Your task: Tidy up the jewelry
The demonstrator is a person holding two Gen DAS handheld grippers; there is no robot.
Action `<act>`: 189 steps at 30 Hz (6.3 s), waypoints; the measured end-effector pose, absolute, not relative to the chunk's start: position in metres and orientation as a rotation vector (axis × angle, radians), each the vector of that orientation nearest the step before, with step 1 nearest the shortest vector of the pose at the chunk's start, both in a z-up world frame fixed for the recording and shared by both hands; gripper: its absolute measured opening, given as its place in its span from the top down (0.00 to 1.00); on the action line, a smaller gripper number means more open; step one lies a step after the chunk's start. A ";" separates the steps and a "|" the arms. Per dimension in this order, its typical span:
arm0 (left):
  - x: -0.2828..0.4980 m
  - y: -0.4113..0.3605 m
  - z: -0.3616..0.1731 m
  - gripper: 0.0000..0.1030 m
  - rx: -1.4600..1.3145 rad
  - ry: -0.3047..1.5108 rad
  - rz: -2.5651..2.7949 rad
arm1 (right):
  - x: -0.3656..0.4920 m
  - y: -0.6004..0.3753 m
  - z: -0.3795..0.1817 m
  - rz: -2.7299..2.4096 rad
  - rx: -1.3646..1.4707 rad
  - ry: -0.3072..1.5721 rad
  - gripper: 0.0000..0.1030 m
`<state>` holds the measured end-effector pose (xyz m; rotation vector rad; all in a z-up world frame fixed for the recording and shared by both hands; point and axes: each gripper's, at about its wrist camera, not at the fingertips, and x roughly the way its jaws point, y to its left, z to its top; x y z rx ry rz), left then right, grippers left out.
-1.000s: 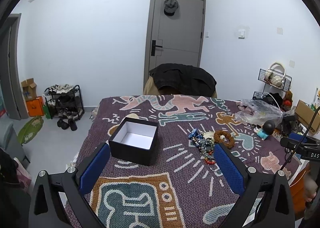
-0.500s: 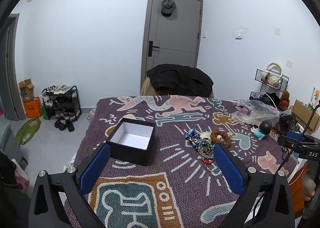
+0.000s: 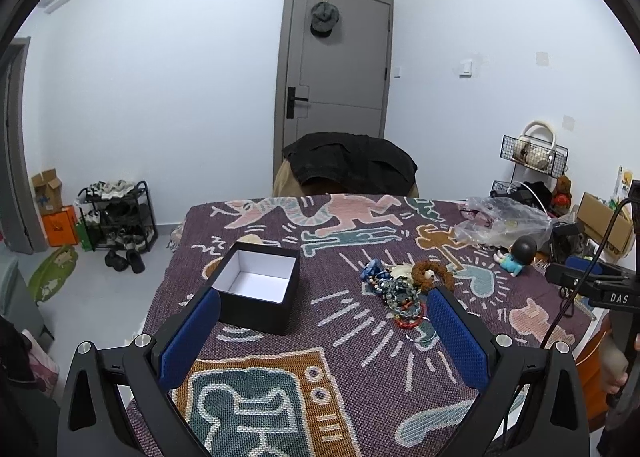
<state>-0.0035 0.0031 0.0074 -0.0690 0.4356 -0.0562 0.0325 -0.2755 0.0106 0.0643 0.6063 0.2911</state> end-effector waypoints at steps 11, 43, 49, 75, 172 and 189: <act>-0.004 -0.003 0.004 0.00 -0.058 0.443 -0.074 | 0.035 -0.278 0.008 0.291 0.073 0.609 0.07; 0.085 -0.049 -0.051 0.36 -0.127 0.718 -0.238 | 0.090 -0.310 -0.037 0.264 0.200 0.713 0.27; 0.116 -0.056 -0.064 0.46 -0.173 0.785 -0.274 | 0.113 -0.319 -0.056 0.270 0.285 0.770 0.36; 0.201 -0.075 -0.118 0.89 -0.234 0.960 -0.246 | 0.215 -0.287 -0.104 0.200 0.392 0.936 0.46; 0.121 0.160 -0.042 0.26 -0.417 0.686 0.119 | 0.211 -0.054 -0.030 0.644 0.188 0.905 0.34; 0.118 0.068 -0.034 0.17 -0.289 0.645 0.025 | 0.165 -0.169 -0.025 0.543 0.298 0.818 0.09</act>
